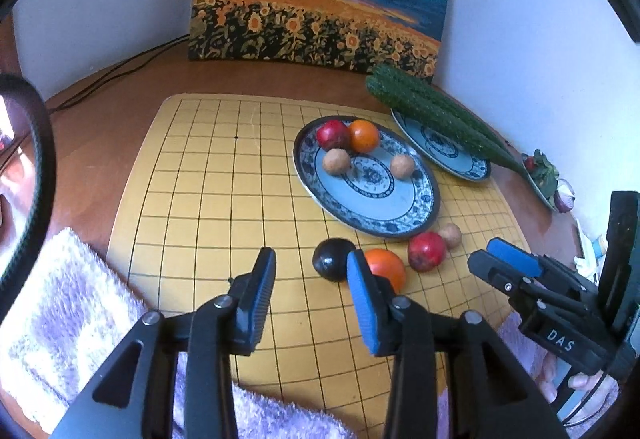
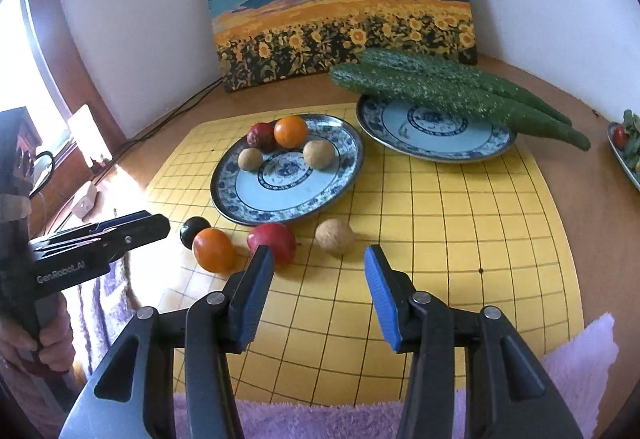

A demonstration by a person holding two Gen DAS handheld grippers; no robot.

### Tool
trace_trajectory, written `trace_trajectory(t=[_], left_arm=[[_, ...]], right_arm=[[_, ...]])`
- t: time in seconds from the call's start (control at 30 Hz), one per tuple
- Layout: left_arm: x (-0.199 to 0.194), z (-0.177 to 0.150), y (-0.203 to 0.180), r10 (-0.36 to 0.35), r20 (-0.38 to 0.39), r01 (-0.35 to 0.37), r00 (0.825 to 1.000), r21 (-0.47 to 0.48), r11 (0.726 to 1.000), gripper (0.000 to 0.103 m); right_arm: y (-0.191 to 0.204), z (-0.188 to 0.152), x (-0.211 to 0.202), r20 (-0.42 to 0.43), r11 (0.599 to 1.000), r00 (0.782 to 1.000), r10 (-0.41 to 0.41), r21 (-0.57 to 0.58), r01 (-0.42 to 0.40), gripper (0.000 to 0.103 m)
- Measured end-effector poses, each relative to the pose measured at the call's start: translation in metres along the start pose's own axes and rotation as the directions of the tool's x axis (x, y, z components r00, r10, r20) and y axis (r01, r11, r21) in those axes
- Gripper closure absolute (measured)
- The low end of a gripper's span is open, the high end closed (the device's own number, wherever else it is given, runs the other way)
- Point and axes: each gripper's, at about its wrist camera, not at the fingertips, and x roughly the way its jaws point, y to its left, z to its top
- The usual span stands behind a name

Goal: Organize fruits
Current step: 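Grasp the dark plum with the left tool while the right tool grasps the brown potato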

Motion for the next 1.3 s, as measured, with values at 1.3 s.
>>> trace_trajectory(t=[1.3], left_arm=[[0.022,0.0,-0.002,-0.071,-0.027,0.07,0.997,-0.023,0.997,0.077]], right_arm=[[-0.007,-0.005,0.02,-0.022,1.0,1.0,-0.021,0.005,0.021,0.055]])
